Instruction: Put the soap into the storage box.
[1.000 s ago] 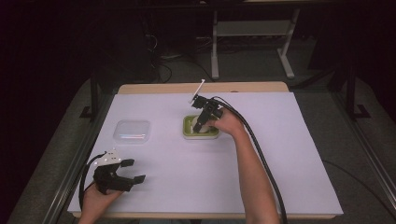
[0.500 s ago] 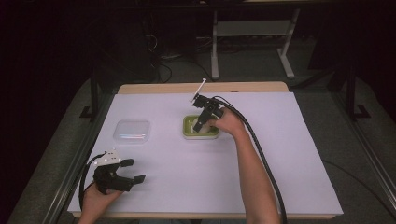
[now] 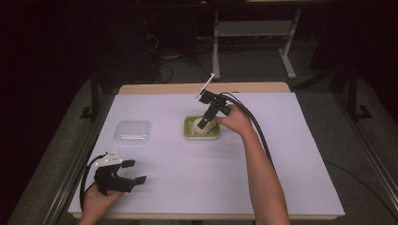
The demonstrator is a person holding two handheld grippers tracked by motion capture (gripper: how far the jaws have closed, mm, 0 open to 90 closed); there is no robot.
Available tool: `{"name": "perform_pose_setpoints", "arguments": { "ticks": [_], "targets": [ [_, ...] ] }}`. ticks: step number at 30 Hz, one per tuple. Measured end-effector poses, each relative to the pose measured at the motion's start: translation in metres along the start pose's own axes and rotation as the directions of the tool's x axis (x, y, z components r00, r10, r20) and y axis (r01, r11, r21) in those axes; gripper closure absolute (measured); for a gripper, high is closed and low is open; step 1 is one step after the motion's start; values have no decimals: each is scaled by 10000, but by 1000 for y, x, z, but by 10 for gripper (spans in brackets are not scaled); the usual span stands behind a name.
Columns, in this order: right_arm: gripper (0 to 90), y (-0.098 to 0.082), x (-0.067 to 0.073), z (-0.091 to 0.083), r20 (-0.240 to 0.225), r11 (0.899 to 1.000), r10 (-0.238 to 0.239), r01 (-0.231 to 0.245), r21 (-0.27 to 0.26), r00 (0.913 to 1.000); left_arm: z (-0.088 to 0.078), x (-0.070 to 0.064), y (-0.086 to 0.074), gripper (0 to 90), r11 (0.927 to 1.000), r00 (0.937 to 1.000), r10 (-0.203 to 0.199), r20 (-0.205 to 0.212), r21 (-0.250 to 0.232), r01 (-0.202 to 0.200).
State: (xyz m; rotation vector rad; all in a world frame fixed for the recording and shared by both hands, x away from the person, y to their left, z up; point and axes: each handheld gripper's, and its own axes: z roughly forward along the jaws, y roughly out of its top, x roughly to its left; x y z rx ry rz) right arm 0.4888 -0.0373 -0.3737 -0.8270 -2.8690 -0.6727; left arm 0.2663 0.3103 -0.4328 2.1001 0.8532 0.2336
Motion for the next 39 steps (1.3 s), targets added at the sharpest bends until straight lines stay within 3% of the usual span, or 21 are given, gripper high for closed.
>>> {"name": "perform_pose_setpoints", "arguments": {
  "ticks": [5,8,19,24,39],
  "targets": [
    [247,-7,2,-9,180,9997,-112,117,-230,9998,1,0,0,162,10000,10000,-14,-6,-15,14],
    [244,-12,1,-13,41,9997,63,-62,-225,10000,0,0,0,161,10000,10000,-9,-8,-6,9],
    [244,-35,3,-31,73,9949,84,-77,-1001,9999,0,0,0,162,9999,10000,78,9,90,-78],
    [233,-46,5,-35,92,9963,153,-145,-849,9998,0,-1,0,162,9999,10000,98,-13,96,-98],
    [231,-86,23,-53,220,9919,96,-67,-1269,9997,1,-1,0,161,9999,10000,94,-10,105,-94]
  ]
}}
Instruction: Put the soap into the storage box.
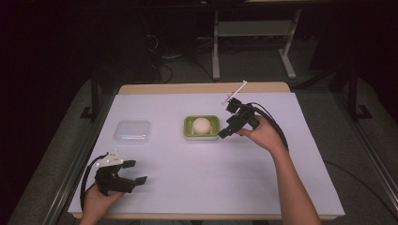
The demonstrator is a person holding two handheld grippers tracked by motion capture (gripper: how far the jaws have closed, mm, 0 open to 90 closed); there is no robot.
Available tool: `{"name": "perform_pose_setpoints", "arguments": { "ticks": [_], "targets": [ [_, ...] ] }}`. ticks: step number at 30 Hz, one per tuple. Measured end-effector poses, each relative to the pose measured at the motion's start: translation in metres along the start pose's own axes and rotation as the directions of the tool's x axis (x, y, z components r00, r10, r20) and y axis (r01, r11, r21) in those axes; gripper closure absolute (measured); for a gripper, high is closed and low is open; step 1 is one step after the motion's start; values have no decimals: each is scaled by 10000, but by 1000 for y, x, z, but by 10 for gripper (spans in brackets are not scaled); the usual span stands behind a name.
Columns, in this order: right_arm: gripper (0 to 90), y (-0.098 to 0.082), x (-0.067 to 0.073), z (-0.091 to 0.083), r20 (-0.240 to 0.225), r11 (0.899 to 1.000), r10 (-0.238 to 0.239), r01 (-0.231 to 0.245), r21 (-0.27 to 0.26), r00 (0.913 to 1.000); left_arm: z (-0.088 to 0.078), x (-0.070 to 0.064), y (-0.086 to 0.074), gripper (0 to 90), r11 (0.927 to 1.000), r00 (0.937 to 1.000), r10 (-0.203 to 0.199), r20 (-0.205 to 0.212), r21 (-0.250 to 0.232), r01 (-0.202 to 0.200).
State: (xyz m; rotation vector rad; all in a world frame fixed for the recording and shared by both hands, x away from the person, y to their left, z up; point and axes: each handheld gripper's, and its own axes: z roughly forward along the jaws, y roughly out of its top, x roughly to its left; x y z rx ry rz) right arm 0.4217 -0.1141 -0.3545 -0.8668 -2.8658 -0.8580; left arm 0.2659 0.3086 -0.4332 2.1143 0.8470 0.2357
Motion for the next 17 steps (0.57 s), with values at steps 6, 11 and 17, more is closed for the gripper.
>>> {"name": "perform_pose_setpoints", "arguments": {
  "ticks": [6,11,17],
  "targets": [
    [231,-18,11,-7,20,9998,-18,18,-181,10000,0,0,0,162,10000,10000,-12,5,14,12],
    [231,-40,18,-8,64,9999,47,-46,-109,10000,1,-1,0,162,10000,10000,-48,22,3,48],
    [232,-73,26,-9,59,9996,231,-230,-169,9997,1,-2,0,161,10000,10000,-12,10,33,12]
  ]
}}
